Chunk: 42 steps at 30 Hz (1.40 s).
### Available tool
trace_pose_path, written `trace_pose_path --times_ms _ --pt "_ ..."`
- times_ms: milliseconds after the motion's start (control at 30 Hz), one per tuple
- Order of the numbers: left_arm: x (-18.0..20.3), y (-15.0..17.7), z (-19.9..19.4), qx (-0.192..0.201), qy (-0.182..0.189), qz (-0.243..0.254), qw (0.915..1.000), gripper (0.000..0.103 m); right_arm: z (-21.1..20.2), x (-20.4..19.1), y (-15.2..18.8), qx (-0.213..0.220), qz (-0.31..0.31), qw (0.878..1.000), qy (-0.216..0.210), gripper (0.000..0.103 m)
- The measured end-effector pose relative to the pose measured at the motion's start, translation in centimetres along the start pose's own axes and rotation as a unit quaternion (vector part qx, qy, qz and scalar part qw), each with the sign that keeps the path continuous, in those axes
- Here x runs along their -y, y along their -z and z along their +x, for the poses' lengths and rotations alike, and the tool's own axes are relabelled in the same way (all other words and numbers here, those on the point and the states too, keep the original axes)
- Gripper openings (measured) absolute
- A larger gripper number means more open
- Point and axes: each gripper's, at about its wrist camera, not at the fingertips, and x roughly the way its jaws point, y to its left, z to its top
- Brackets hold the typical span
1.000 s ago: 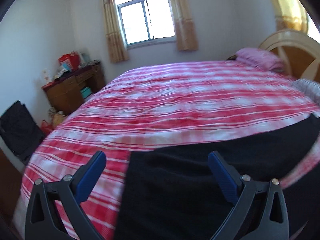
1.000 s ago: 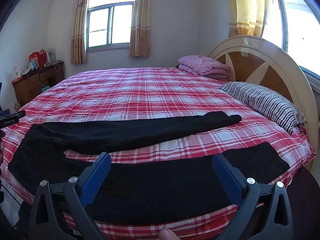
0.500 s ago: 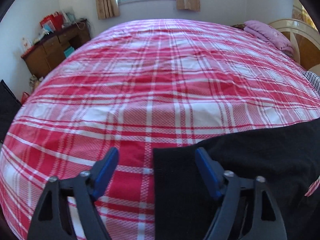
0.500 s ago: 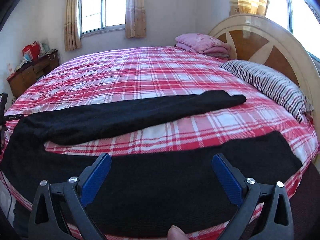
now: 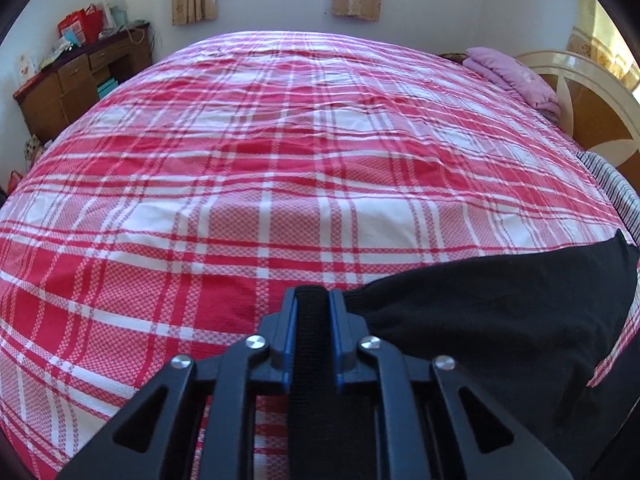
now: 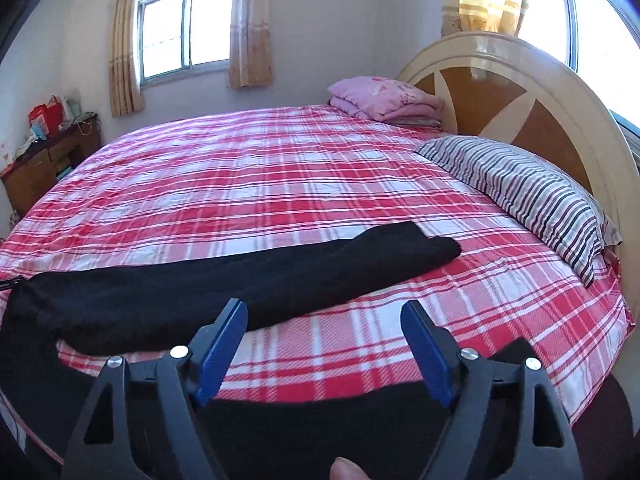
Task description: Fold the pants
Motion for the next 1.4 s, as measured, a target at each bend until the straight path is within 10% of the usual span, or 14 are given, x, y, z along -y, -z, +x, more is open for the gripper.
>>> trace_pose_path --times_ms 1067,1233,1400 --pt "0.7 -0.6 1.4 -0.019 -0.035 -0.002 0.9992 0.014 25.5 13.0 -8.4 -0.181 0.144 0.972 -0.033 0.065" --pt "1.2 -0.6 1.6 -0.022 -0.048 0.006 0.9986 0.014 26.9 12.0 -8.0 -0.203 0.116 0.971 -0.041 0.014" --pt "1.1 -0.7 1.4 -0.021 -0.053 0.001 0.9984 0.014 24.5 11.7 -8.7 -0.176 0.099 0.979 -0.036 0.010"
